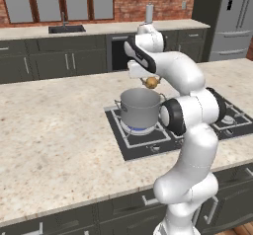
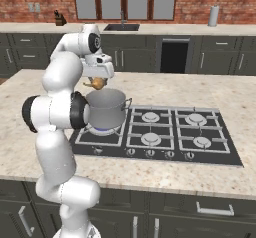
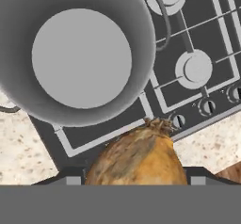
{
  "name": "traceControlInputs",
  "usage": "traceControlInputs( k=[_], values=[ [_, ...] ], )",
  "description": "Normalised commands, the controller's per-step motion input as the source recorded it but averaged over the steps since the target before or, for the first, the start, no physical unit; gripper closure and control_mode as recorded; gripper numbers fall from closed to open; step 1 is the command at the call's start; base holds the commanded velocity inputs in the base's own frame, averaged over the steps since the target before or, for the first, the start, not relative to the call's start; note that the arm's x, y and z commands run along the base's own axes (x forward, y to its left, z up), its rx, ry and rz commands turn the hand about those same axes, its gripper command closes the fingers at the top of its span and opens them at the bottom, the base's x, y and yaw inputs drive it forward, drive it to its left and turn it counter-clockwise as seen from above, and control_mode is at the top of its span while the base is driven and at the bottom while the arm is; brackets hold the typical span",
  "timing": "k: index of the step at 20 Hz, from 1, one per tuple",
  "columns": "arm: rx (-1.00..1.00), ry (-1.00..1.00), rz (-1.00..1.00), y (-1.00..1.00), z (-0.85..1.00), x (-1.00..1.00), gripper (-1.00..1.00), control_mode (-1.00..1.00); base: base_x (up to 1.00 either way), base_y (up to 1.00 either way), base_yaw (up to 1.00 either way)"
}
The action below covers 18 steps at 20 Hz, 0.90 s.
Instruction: Turn on the burner for the pot on the stove. Wait thirty seconds for the pot to heat up. Then add the onion to the pot.
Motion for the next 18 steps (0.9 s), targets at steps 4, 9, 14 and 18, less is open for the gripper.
traceControlInputs(
  k=[4,9,14,18],
  values=[
    [0.01,-0.01,0.0,-0.13,-0.22,0.84,1.0,-1.0,0.0,0.0,0.0],
    [0.08,-0.02,0.0,-0.03,-0.44,0.87,1.0,-1.0,0.0,0.0,0.0],
    [0.05,0.02,0.0,0.0,-0.47,0.78,1.0,-1.0,0.0,0.0,0.0],
    [0.0,0.09,0.0,0.0,-0.55,0.36,1.0,-1.0,0.0,0.0,0.0]
  ],
)
